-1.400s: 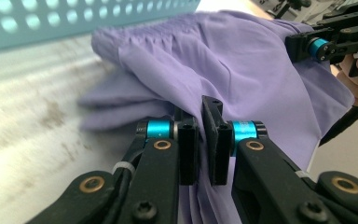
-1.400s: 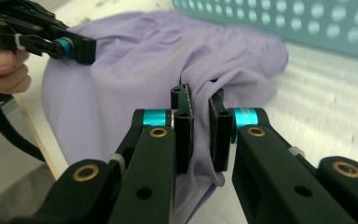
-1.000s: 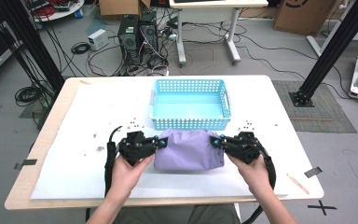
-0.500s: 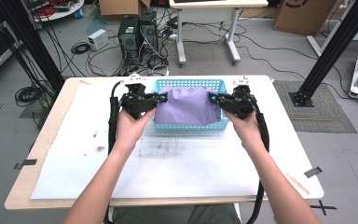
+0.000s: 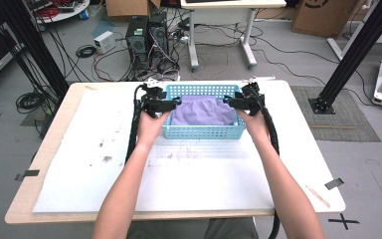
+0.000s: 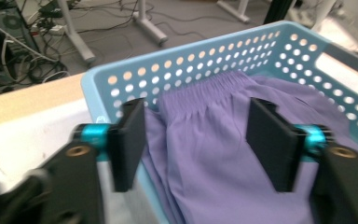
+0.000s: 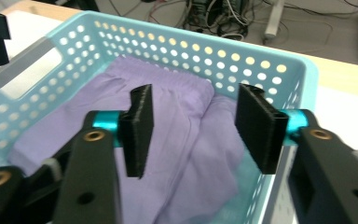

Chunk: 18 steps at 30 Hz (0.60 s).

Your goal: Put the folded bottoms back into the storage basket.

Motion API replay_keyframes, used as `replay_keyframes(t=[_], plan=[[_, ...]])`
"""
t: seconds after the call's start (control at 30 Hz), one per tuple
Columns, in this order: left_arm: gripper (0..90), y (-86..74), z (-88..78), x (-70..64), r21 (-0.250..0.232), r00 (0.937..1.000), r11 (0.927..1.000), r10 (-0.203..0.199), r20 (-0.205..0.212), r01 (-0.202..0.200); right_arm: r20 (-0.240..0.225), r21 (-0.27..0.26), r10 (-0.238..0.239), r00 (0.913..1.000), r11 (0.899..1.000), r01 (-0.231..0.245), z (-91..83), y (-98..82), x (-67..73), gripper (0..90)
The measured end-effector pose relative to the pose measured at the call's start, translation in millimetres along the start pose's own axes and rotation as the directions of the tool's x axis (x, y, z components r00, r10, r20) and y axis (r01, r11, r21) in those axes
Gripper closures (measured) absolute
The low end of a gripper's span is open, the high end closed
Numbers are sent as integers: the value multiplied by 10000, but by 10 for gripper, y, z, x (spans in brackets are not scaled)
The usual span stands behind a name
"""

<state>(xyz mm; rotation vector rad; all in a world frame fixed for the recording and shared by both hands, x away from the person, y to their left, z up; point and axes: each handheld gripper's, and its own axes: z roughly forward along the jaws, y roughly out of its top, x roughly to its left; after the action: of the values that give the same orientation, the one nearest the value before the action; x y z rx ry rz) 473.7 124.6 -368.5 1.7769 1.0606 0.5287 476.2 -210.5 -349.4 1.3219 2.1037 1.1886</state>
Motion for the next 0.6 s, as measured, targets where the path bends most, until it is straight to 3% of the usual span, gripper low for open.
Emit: replay_keyframes(t=[0.17, 0.23, 0.3, 0.4, 0.47, 0.6], plan=[[362, -85, -330, -78, -708, 9977, 9955, 644, 230, -626, 67, -539, -427, 9991, 9976, 430, -290, -126, 29, 400], [361, -136, -508, -126, -1062, 9950, 9904, 928, 380, -883, 196, -463, -701, 9973, 9964, 710, -399, -168, 42, 375], [353, -185, -667, -156, -1308, 9919, 9852, 1177, 476, -1106, 276, -1027, -891, 9956, 9905, 915, -531, -257, 56, 376], [347, -284, -906, -188, -1755, 9868, 9741, 1535, 511, -1424, 142, -1270, -957, 9953, 9872, 967, -695, -389, 64, 366], [347, -371, -1050, -190, -2048, 9845, 9675, 1642, 622, -1485, 100, -1500, -1045, 9945, 9831, 1048, -798, -492, 66, 358], [338, -564, -1279, -191, -2141, 9814, 9633, 1797, 671, -1618, -136, -1796, -1073, 9941, 9783, 1031, -951, -691, 65, 331]])
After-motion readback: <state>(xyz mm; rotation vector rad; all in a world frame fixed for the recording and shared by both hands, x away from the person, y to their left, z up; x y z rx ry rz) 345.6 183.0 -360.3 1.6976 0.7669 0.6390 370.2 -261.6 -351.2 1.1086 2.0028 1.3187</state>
